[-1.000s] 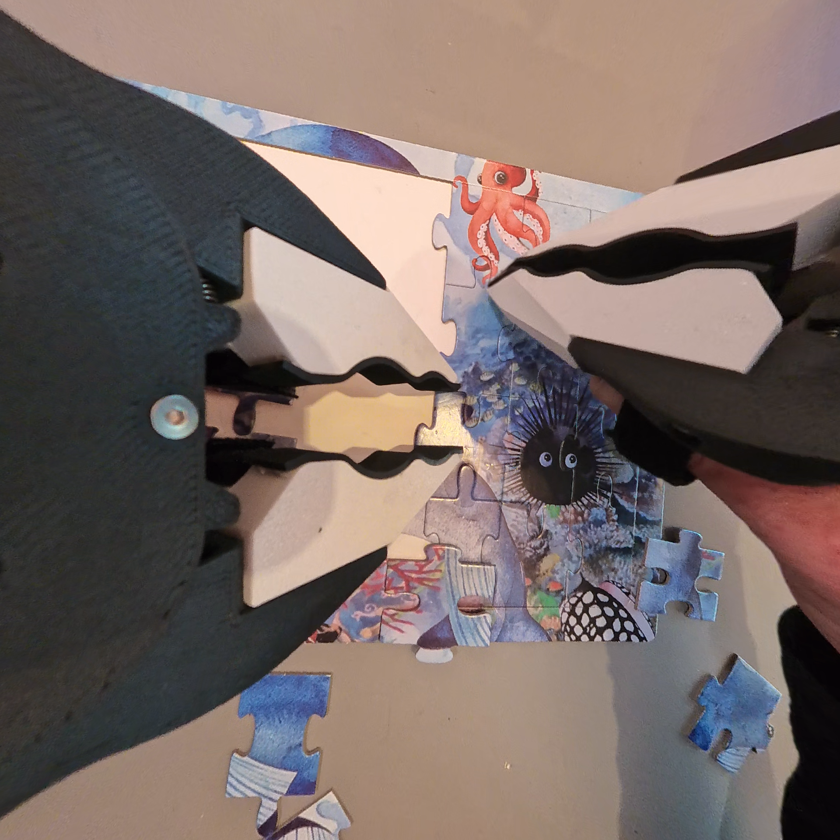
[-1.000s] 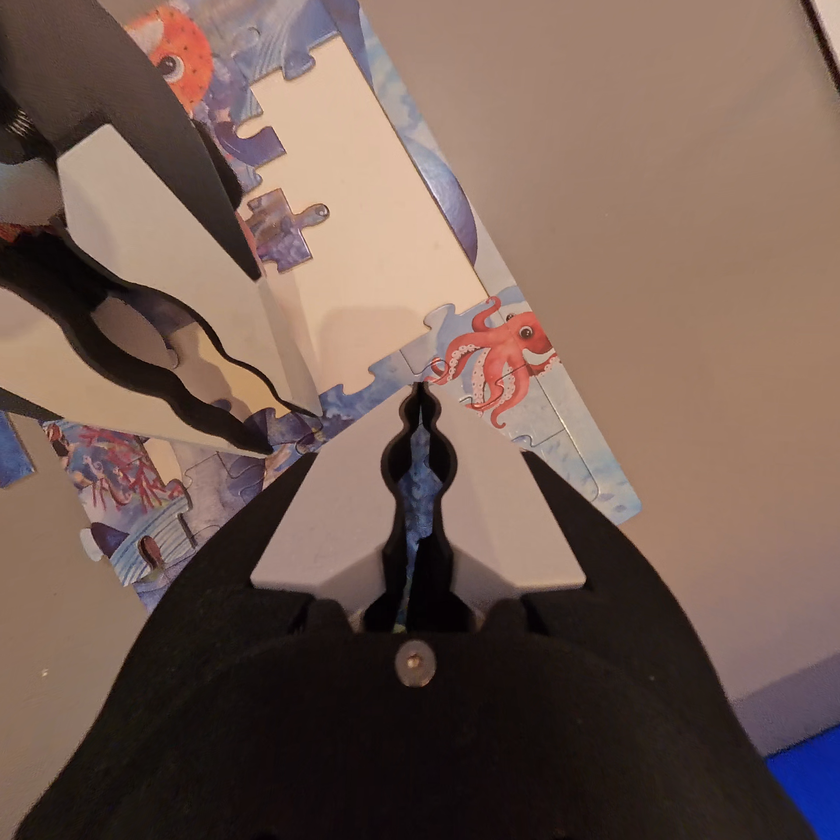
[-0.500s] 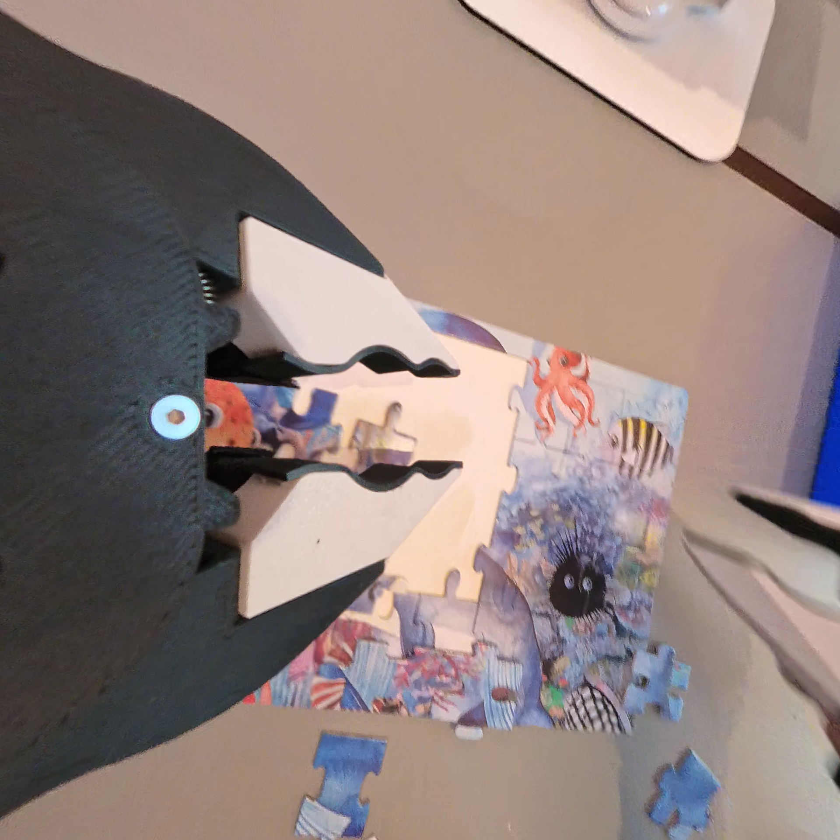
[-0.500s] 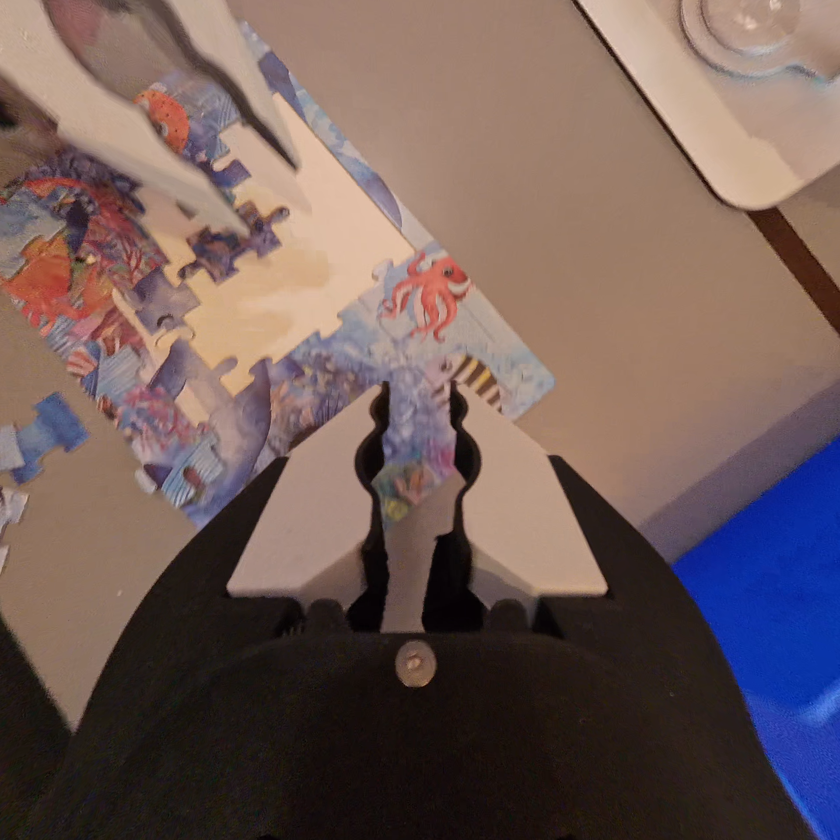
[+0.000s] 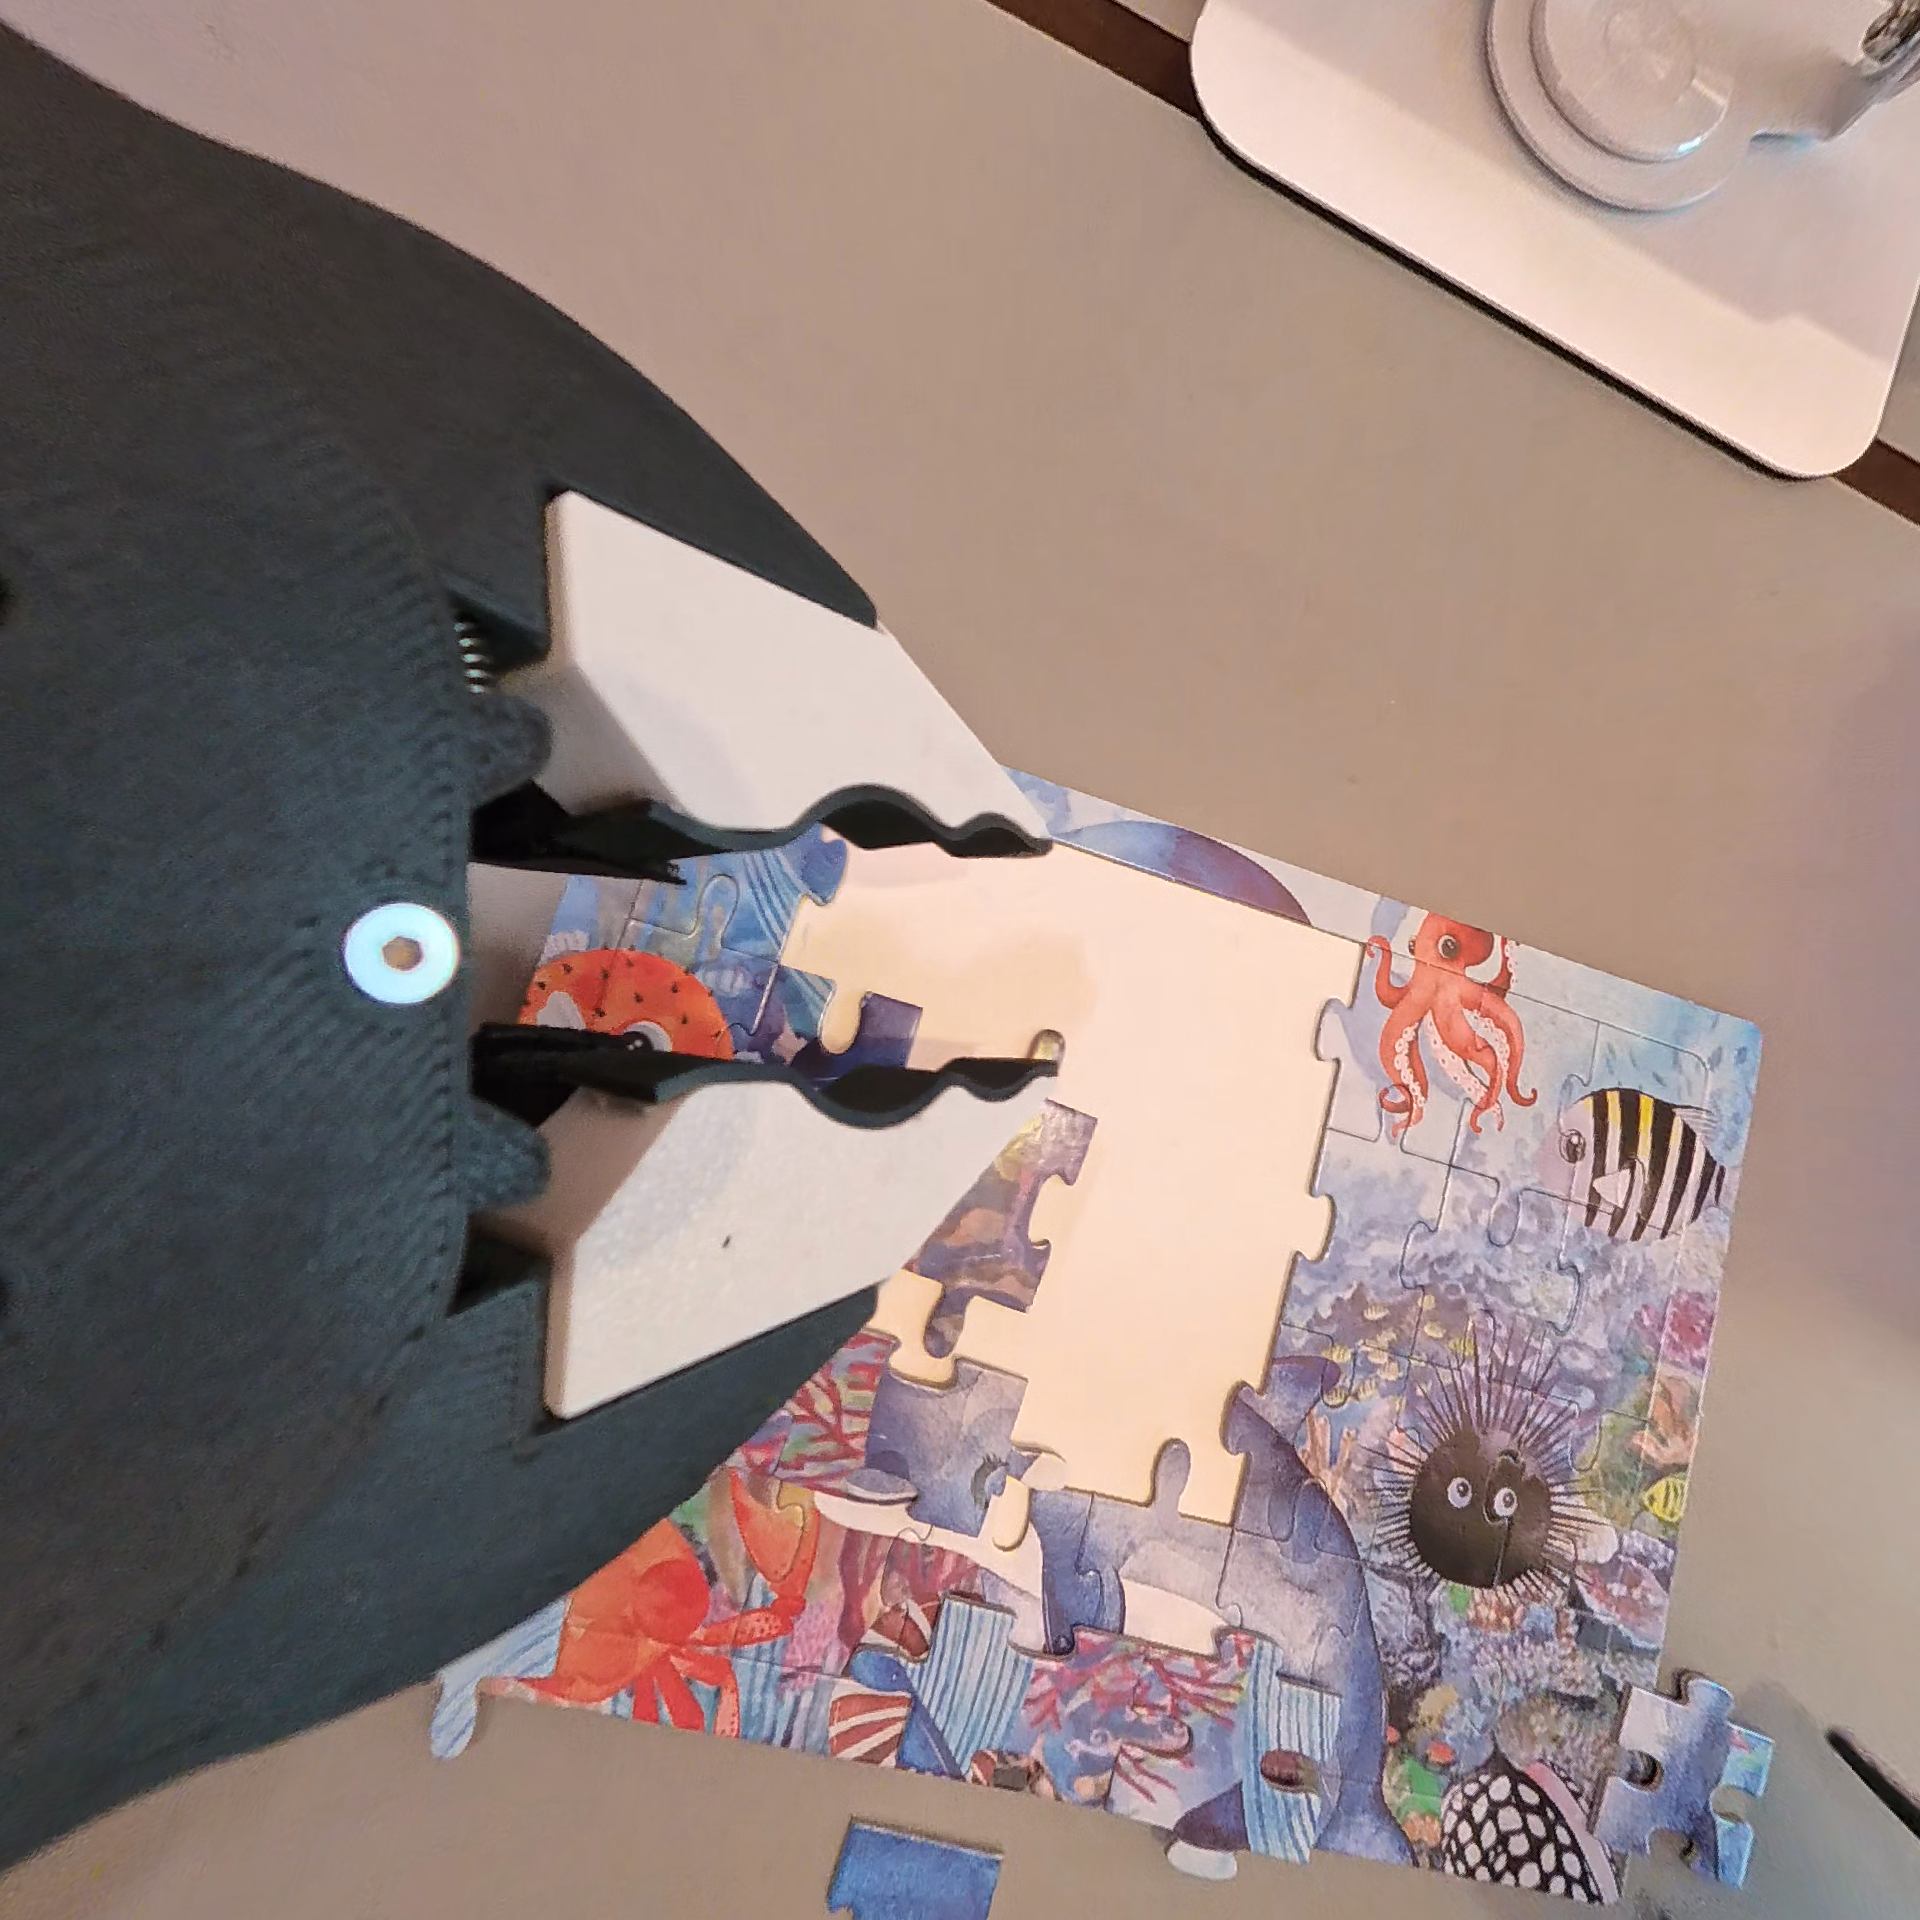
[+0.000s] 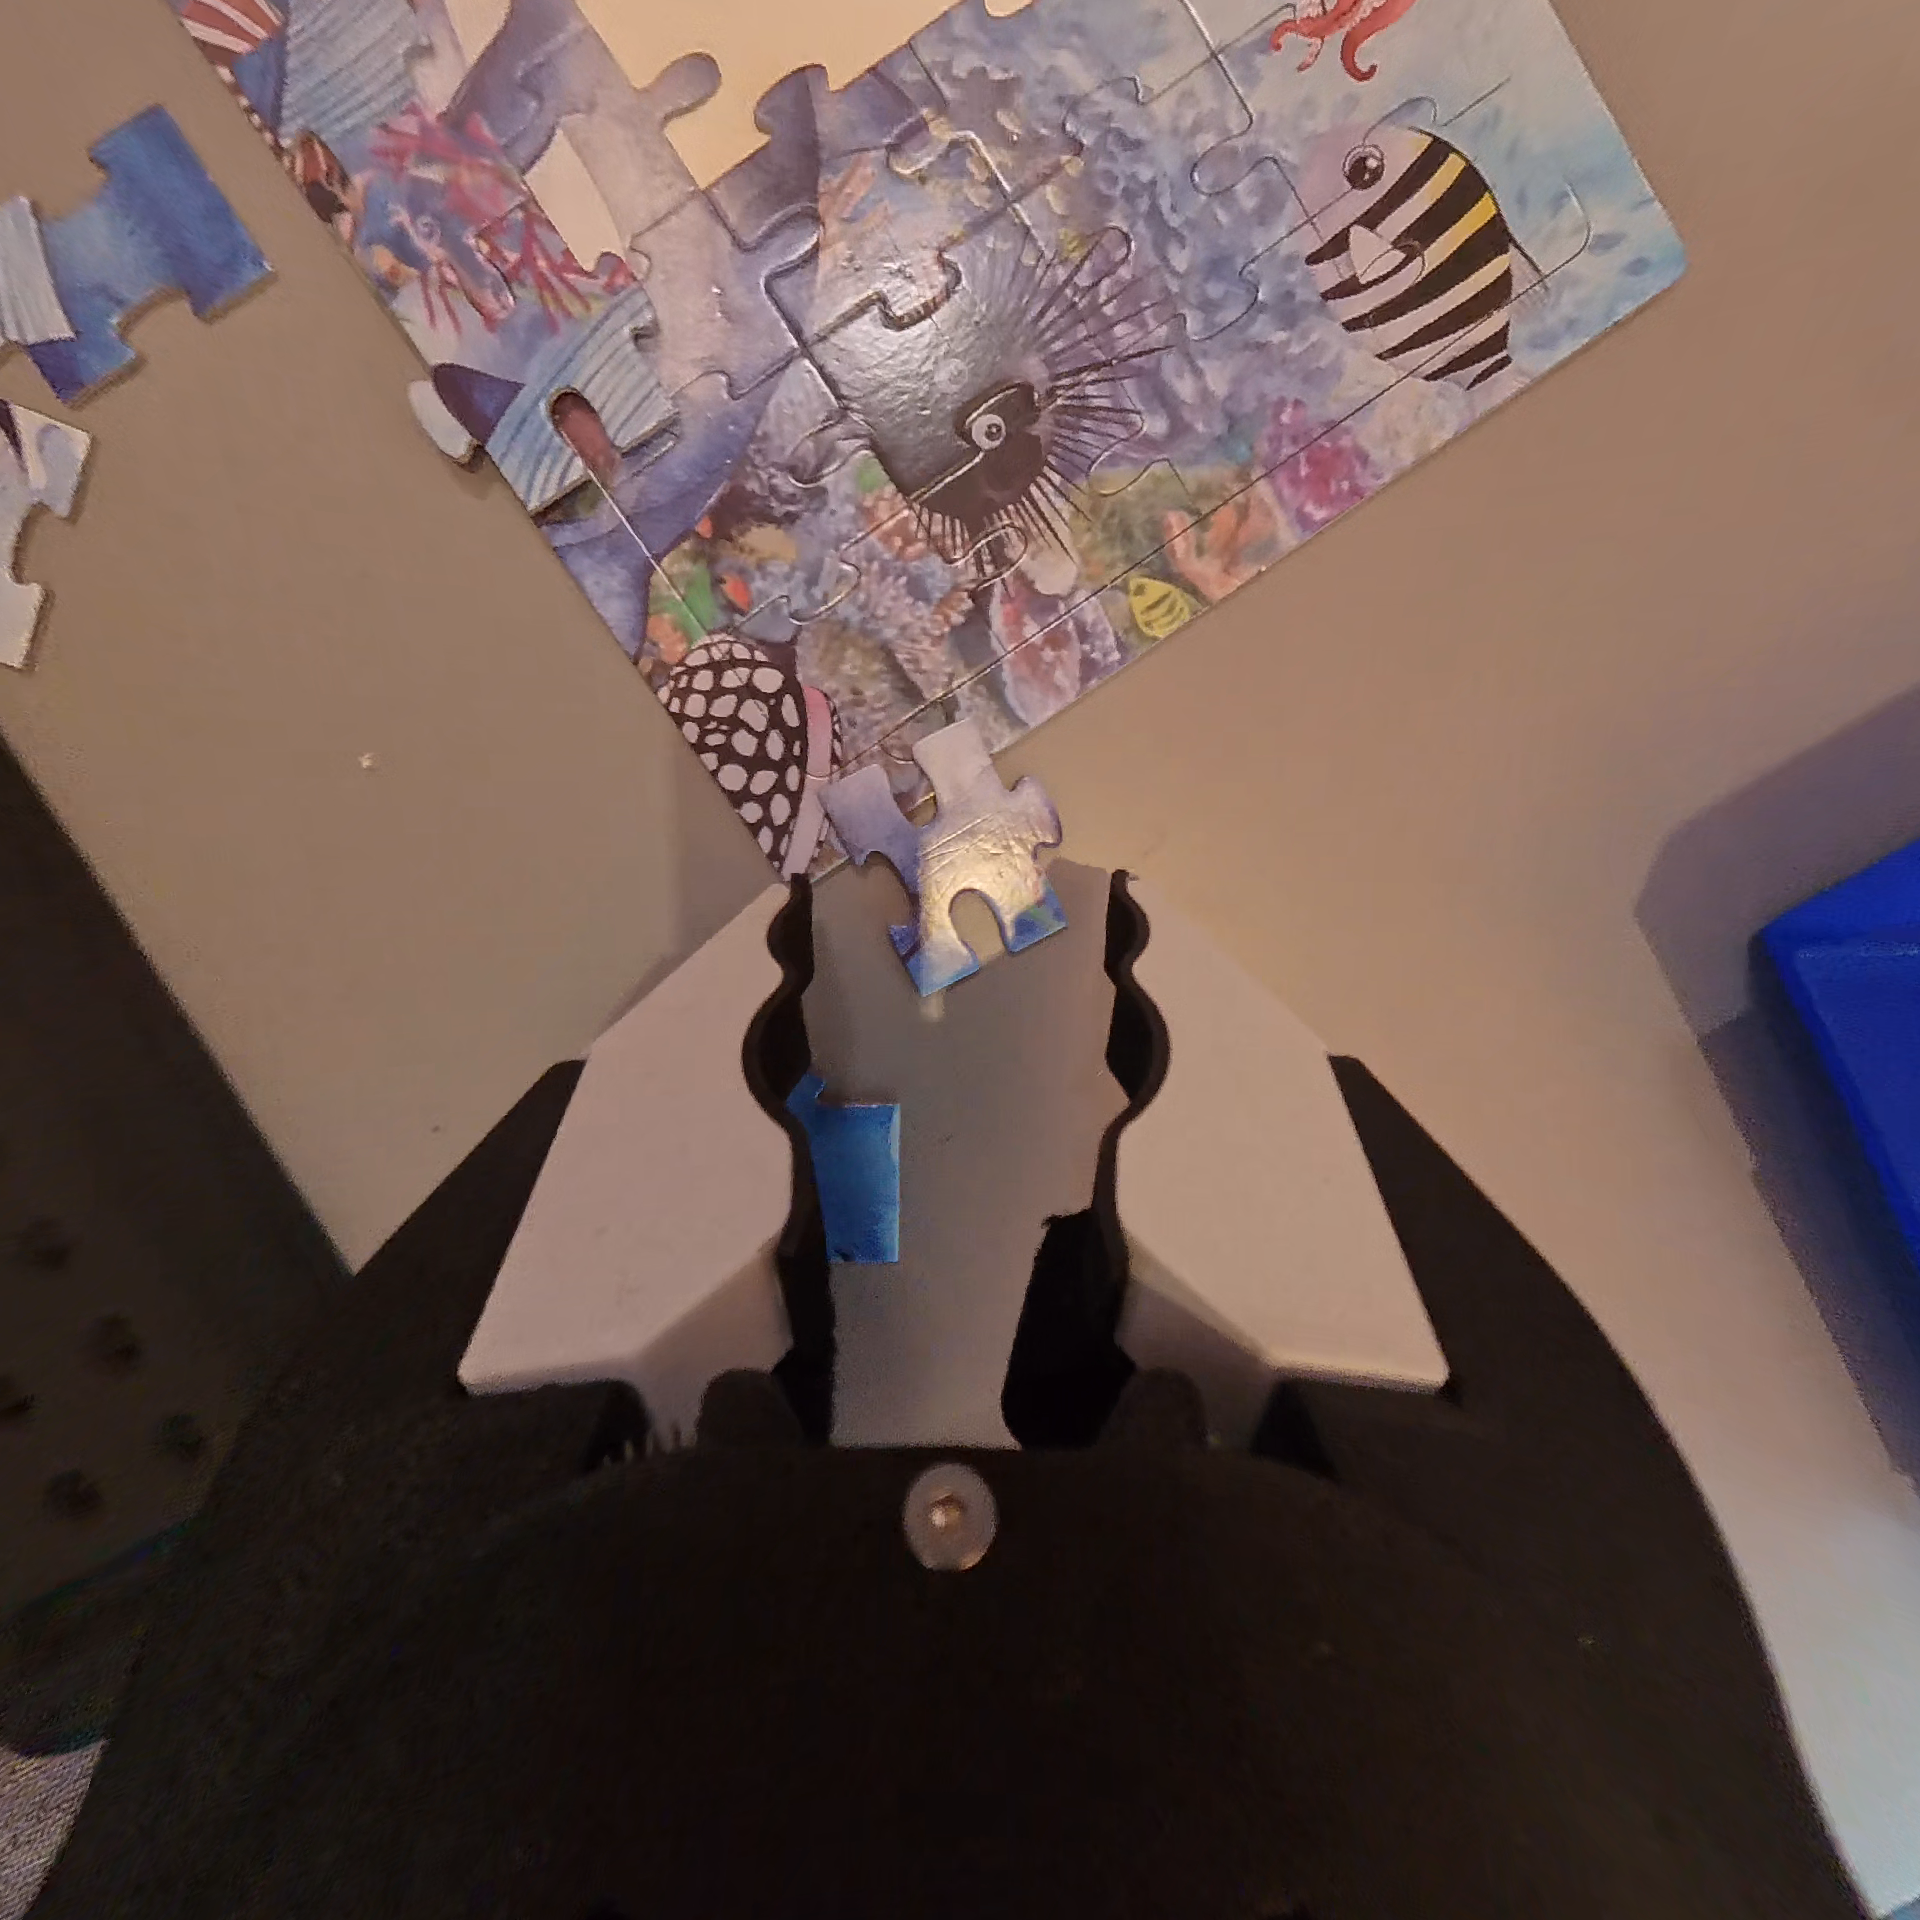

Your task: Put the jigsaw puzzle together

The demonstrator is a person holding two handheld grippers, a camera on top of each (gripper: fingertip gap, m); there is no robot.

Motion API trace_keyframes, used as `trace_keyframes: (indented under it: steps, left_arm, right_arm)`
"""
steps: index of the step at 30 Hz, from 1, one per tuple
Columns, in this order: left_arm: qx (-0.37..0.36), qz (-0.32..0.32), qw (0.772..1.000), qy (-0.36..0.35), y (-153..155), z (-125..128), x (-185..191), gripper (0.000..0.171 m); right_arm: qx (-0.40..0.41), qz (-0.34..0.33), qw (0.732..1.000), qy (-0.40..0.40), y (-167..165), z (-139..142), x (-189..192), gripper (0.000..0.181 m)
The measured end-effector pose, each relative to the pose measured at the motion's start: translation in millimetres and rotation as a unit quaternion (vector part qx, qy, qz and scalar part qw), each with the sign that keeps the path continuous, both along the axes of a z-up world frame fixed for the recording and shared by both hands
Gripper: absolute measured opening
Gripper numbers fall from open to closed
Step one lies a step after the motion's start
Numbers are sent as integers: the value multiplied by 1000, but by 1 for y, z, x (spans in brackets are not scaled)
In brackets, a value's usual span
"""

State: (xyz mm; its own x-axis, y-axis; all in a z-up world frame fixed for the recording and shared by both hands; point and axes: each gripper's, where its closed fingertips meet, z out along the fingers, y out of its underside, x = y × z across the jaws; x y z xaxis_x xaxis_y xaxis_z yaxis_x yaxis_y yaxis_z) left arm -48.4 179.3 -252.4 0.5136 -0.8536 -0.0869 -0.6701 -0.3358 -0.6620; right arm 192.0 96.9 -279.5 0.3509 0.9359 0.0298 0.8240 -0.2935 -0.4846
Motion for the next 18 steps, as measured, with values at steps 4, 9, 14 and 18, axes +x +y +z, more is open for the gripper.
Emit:
trace_keyframes:
  steps: [4, 9, 14, 18]
  left_arm:
    - [5, 8, 1000, -6, 1, 5, -10, 37]
    - [3, 21, 1000, -21, 7, 7, -21, 37]
    - [-2, 35, 999, -25, 13, 3, -32, 37]
    - [1, 52, 998, -46, 20, 7, -38, 37]
  right_arm:
    - [-24, -8, 1000, 1, 4, -11, 4, 45]
    - [-27, -12, 999, 11, 7, -10, 6, 29]
    - [-27, -24, 999, 18, 7, -9, 10, 28]
    - [11, -18, 999, 27, 10, 9, 1, 28]
